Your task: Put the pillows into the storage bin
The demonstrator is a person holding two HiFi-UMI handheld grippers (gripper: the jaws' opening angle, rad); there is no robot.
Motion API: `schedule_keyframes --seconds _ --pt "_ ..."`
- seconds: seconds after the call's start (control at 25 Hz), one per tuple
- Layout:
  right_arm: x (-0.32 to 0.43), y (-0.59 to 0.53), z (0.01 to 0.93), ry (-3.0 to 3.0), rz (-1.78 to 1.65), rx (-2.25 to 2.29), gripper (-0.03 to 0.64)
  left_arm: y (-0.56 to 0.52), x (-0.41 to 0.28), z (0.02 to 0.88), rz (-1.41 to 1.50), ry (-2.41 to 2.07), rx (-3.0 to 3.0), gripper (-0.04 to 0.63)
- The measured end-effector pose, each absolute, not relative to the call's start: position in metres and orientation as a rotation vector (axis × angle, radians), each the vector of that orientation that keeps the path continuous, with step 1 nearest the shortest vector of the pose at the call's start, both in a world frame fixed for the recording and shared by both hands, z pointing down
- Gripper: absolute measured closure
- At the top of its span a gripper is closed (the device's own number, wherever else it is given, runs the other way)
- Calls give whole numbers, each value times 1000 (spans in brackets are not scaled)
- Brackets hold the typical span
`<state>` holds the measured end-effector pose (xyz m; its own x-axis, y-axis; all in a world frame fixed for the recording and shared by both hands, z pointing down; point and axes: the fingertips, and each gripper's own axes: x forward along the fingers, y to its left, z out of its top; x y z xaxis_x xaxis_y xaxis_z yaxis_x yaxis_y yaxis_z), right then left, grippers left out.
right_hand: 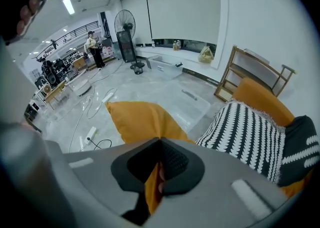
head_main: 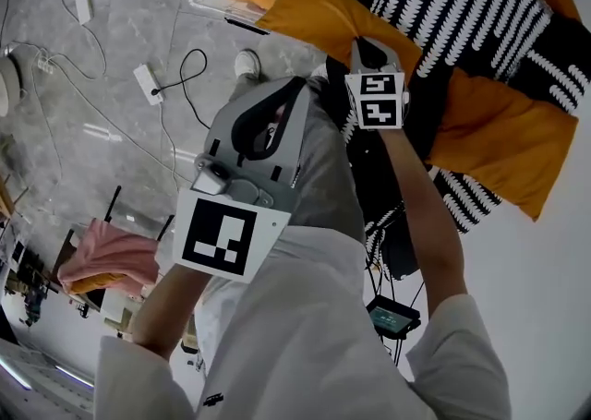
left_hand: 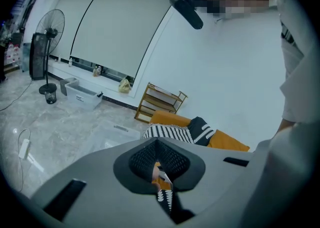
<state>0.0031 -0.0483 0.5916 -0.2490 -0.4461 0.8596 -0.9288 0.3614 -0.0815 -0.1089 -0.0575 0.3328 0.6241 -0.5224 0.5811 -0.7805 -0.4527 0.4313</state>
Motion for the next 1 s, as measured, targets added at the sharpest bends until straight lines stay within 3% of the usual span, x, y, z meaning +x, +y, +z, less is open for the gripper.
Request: schedule_keyframes --seconds 0.52,1.0 --pt "-120 -69 605 -1877 786 1109 598 -73 -221 343 445 -1111 2081 594" --pt "-186 -83 625 -1862 754 1081 576 -82 -288 353 418 -1167 2026 594"
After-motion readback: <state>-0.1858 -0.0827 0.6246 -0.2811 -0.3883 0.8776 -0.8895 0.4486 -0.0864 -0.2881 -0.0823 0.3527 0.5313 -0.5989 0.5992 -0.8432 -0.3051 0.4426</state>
